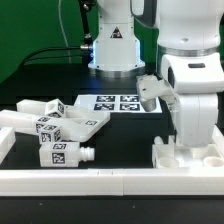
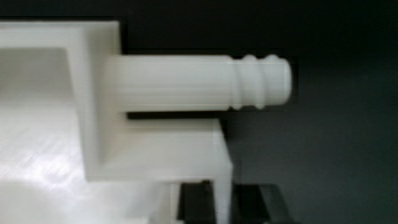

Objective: Assemble chair

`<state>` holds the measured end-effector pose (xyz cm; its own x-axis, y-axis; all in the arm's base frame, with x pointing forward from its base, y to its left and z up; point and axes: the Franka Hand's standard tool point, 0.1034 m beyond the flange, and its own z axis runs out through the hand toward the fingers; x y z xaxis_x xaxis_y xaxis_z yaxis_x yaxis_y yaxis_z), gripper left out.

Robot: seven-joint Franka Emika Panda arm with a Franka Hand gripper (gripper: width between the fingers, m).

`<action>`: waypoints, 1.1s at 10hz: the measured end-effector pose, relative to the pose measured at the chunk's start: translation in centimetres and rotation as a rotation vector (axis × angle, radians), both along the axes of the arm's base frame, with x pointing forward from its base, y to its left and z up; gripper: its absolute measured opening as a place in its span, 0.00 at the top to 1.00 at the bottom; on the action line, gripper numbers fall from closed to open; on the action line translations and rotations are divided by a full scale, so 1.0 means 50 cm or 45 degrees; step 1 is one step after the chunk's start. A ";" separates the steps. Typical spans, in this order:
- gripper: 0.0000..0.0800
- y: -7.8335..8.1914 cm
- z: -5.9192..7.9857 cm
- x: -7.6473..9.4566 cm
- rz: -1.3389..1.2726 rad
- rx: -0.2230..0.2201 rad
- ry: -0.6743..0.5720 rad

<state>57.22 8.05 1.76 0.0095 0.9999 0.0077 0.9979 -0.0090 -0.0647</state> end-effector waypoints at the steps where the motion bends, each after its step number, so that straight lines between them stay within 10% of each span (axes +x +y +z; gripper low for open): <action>1: 0.96 0.000 0.001 0.000 -0.002 0.000 -0.001; 2: 0.96 -0.001 -0.001 -0.001 -0.002 0.000 0.001; 4: 0.57 -0.001 0.000 -0.001 -0.007 -0.001 0.001; 5: 0.57 -0.001 0.018 0.003 -0.070 -0.010 -0.005; 7: 0.24 0.003 0.071 -0.004 -0.231 -0.028 -0.051; 11: 0.19 0.005 0.085 -0.004 -0.381 -0.035 -0.054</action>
Offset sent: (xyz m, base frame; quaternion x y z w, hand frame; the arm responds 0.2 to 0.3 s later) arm 0.0000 0.0000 0.0000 0.0000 0.0000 0.0000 1.0000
